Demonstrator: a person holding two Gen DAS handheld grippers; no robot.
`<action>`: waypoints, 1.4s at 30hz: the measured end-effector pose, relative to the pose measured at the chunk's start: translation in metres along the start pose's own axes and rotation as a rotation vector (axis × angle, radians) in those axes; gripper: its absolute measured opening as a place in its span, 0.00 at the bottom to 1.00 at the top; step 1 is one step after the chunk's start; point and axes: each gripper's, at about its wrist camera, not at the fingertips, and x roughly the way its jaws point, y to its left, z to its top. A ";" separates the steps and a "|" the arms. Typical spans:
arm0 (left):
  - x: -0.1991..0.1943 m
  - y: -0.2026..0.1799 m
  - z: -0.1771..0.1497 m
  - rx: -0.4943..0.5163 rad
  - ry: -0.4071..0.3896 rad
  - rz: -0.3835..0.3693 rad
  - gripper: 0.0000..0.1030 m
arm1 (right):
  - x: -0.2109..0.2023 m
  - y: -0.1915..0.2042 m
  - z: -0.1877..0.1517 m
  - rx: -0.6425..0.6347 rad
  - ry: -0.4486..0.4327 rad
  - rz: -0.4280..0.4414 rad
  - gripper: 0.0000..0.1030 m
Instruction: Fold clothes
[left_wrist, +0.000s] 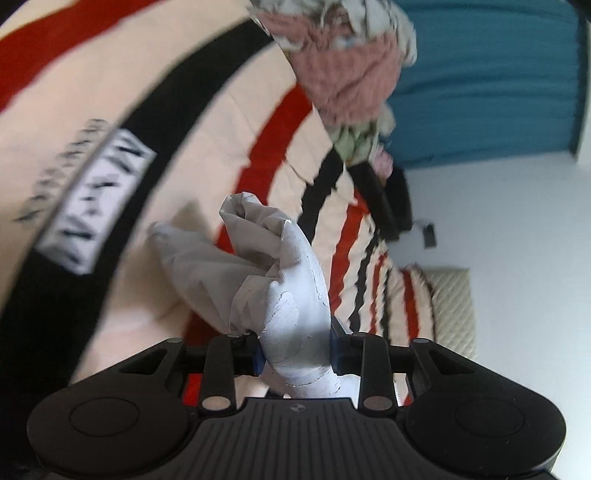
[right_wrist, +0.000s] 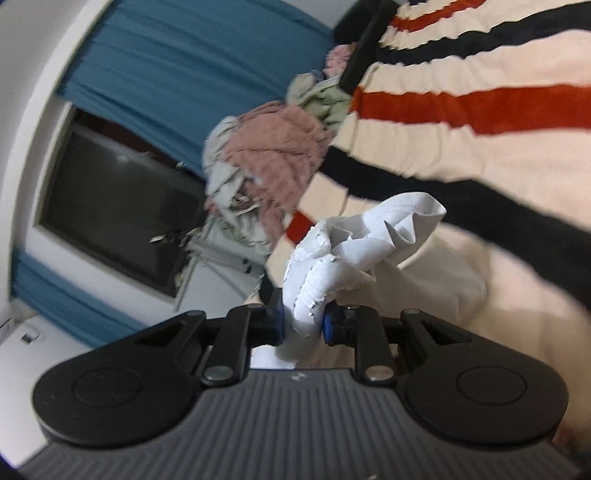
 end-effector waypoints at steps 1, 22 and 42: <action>0.016 -0.014 0.006 0.023 0.014 0.021 0.32 | 0.007 -0.005 0.013 0.014 0.005 -0.023 0.22; 0.304 -0.100 0.090 0.546 -0.017 0.062 0.33 | 0.204 -0.080 0.144 -0.186 -0.082 -0.217 0.22; 0.100 -0.154 -0.033 0.947 -0.146 0.235 0.75 | 0.047 0.028 0.071 -0.424 0.009 -0.265 0.37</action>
